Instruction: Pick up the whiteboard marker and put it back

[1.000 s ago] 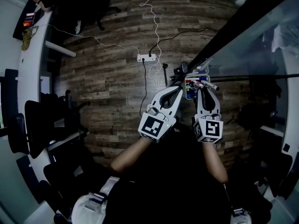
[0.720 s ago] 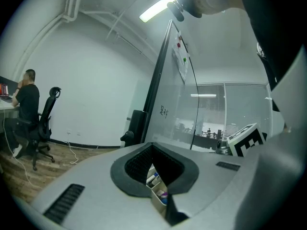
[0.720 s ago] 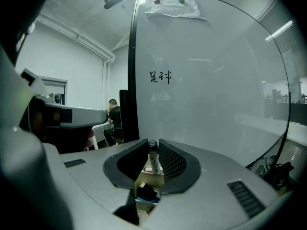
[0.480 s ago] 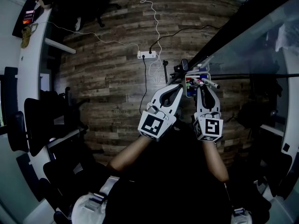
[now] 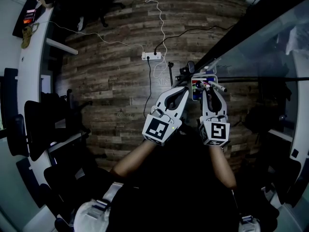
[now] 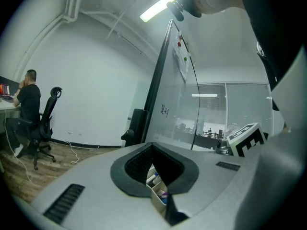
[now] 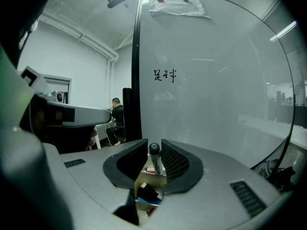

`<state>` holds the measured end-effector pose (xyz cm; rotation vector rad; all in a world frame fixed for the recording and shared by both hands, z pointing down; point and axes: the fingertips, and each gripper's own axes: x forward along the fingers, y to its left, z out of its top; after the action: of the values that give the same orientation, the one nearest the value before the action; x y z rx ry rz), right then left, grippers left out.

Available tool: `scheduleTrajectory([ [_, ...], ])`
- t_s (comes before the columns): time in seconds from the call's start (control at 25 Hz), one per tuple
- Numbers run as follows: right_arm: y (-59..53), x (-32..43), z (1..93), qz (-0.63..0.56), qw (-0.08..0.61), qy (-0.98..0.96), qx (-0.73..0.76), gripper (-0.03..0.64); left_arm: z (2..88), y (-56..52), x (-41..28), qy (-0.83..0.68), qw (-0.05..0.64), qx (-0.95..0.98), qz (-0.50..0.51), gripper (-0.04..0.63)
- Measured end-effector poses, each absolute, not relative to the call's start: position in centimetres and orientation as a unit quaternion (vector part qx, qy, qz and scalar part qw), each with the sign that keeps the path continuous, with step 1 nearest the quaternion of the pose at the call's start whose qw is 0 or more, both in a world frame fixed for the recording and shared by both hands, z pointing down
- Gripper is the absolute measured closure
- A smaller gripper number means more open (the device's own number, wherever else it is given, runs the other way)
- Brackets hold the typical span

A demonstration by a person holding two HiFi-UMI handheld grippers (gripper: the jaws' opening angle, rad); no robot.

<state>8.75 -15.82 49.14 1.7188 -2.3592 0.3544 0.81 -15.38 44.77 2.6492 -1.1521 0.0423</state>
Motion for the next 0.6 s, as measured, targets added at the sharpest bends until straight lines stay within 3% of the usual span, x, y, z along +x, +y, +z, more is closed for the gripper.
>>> scheduleTrajectory([
  [0.6, -15.85, 8.89, 48.46, 0.110, 0.094, -0.802, 0.579, 0.537, 44.62, -15.76, 1.26, -0.396, 0.126, 0.910, 0.011, 0.588],
])
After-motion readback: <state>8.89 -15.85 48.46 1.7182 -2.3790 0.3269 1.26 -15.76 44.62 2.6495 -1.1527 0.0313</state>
